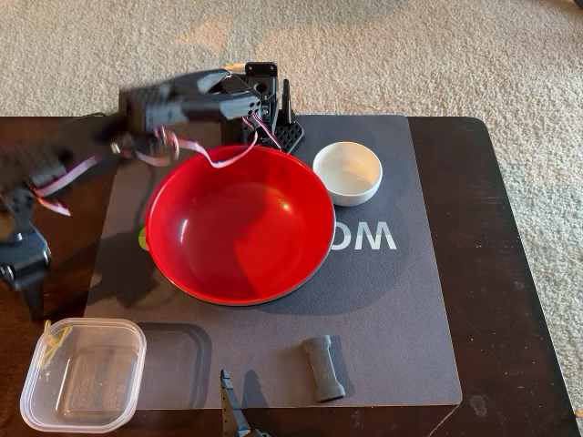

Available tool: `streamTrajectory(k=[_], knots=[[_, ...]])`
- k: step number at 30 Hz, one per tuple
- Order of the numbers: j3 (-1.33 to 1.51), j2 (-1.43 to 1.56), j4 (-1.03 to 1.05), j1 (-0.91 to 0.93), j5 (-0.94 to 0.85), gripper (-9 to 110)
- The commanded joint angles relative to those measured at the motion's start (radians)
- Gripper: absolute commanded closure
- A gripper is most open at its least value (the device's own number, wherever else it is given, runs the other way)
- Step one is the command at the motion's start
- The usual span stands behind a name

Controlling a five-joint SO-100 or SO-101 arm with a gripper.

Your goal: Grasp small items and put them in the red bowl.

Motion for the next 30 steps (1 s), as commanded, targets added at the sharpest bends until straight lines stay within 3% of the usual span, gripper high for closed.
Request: streamTrajectory(k=[1, 8, 23, 30], knots=[[-0.138, 0.011, 0.018, -0.058, 0.006, 75], [-0.255, 0.049, 0.144, -0.123, -0.015, 75], [-0.256, -0.092, 0.067, -0.150, 0.021, 77], [-0.256, -0.149, 0.057, -0.118, 0.026, 86]])
